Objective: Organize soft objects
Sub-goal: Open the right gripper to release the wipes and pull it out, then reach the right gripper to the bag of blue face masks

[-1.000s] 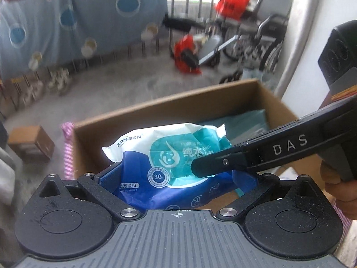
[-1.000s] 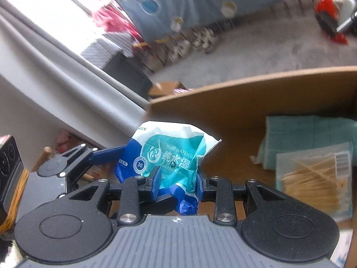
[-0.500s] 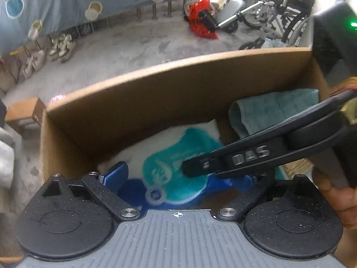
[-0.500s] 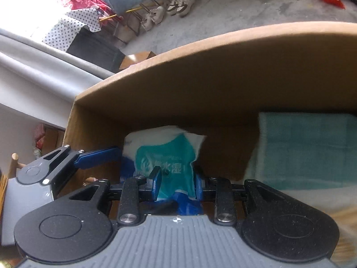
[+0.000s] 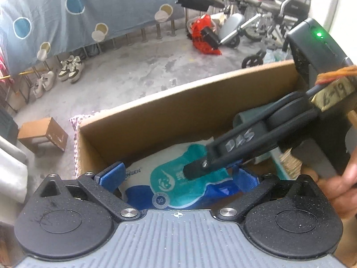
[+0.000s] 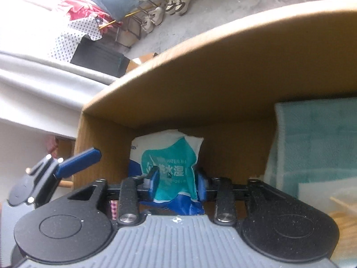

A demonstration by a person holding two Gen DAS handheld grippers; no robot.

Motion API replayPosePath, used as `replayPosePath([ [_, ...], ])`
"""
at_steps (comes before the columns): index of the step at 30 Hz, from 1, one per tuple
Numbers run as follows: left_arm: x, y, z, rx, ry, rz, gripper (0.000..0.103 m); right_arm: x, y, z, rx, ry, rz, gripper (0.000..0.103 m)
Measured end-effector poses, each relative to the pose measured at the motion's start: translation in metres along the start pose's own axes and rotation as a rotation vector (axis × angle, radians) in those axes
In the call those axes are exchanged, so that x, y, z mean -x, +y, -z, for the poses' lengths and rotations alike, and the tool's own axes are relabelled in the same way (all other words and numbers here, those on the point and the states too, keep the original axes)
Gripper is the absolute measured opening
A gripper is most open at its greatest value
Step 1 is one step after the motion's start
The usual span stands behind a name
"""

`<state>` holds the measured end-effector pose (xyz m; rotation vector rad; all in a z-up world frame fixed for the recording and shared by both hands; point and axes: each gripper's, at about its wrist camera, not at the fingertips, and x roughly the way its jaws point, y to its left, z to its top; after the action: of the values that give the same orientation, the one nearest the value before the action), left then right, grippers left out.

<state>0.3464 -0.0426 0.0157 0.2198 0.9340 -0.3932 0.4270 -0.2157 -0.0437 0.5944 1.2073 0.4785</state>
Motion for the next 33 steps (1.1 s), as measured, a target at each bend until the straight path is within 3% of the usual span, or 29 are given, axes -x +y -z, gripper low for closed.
replayPosePath([
  [4,0.029,0.003,0.0,0.072,-0.059,0.089,0.102,0.043,0.002,0.008,0.004,-0.076,-0.033,0.046],
  [11,0.103,0.004,0.009,0.174,-0.227,0.131,0.102,0.143,0.029,0.034,0.047,-0.267,-0.113,0.046],
  [16,0.154,0.006,0.028,0.259,-0.333,0.158,0.102,0.215,0.053,0.075,0.119,-0.39,-0.175,0.046],
  [23,0.205,0.006,0.082,0.333,-0.399,0.245,0.103,0.27,0.074,0.154,0.22,-0.493,-0.212,0.051],
  [25,0.209,0.0,0.107,0.332,-0.389,0.248,0.103,0.275,0.069,0.186,0.239,-0.513,-0.225,0.055],
  [28,0.199,-0.012,0.146,0.328,-0.309,0.239,0.103,0.262,0.056,0.236,0.237,-0.478,-0.222,0.055],
  [33,0.162,-0.033,0.211,0.349,-0.159,0.236,0.102,0.197,0.017,0.298,0.105,-0.335,-0.197,0.055],
])
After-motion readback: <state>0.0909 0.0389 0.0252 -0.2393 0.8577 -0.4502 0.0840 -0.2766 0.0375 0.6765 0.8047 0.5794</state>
